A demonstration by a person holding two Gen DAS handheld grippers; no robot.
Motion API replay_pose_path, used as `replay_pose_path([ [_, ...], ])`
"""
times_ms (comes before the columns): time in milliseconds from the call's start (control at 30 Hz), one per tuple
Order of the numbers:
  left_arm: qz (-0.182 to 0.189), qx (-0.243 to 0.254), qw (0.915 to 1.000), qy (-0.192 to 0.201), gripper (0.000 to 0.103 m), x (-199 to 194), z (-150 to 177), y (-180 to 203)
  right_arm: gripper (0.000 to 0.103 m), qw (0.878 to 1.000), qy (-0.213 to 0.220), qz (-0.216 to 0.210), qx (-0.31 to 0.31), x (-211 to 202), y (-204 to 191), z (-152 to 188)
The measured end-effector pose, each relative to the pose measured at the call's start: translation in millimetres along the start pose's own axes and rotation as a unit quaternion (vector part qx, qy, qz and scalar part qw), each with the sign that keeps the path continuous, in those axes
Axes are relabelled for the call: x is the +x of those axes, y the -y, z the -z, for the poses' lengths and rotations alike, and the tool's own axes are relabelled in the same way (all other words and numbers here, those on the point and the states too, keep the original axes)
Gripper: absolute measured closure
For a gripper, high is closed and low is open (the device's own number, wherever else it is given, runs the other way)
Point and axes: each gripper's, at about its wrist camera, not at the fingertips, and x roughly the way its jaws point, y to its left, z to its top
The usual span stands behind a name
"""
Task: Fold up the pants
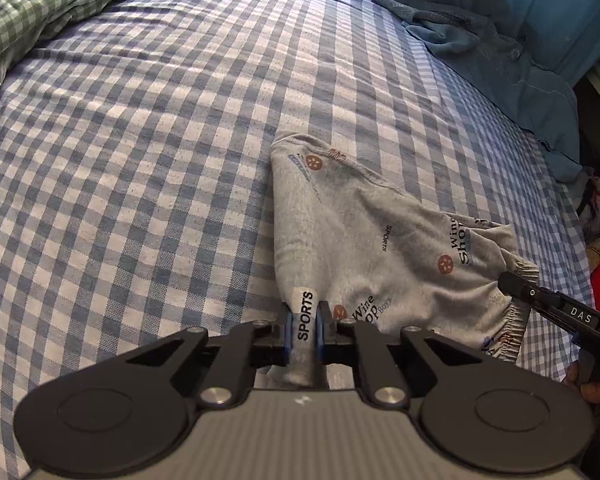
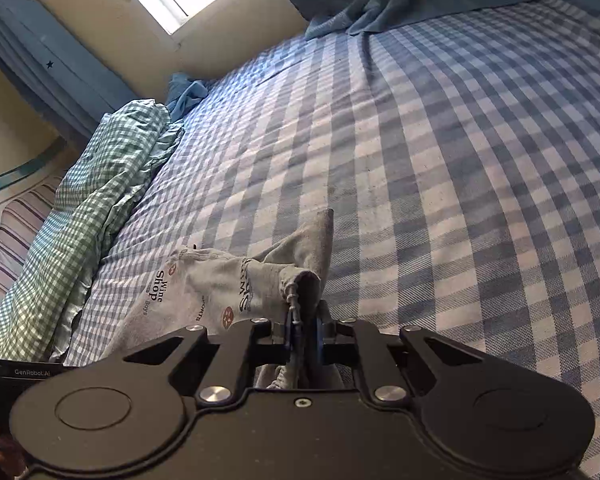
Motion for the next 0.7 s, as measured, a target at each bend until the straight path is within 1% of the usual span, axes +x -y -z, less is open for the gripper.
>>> replay_pose_path([
  [133,0.002,0.006,0.9999,0.012,0.092,-12,-7,1,0.092,1.0,0.003,0.0,-0.023,0,-16,-9],
  [267,0.001,0.01,0.9996,0.028,0.092,-20,-15,-8,0.092,0.999,0.014,-0.009,-0.038,3,-29,-22],
  [367,-0.009,0.018,0.9988,0.044,0.092,-18,-32,-18,0.092,0.998,0.024,-0.023,-0.05,14,-41,-38],
  [500,-0.019,0.023,0.9971,0.07,0.092,-15,-63,-31,0.092,0.996,0.038,-0.04,-0.069,38,-58,-68],
  [600,-0.024,0.019,0.9956,0.089,0.092,-14,-88,-37,0.092,0.994,0.047,-0.051,-0.087,60,-72,-96],
  [700,-0.023,0.009,0.995,0.097,0.092,-6,-106,-47,0.092,0.993,0.044,-0.056,-0.098,83,-80,-119],
])
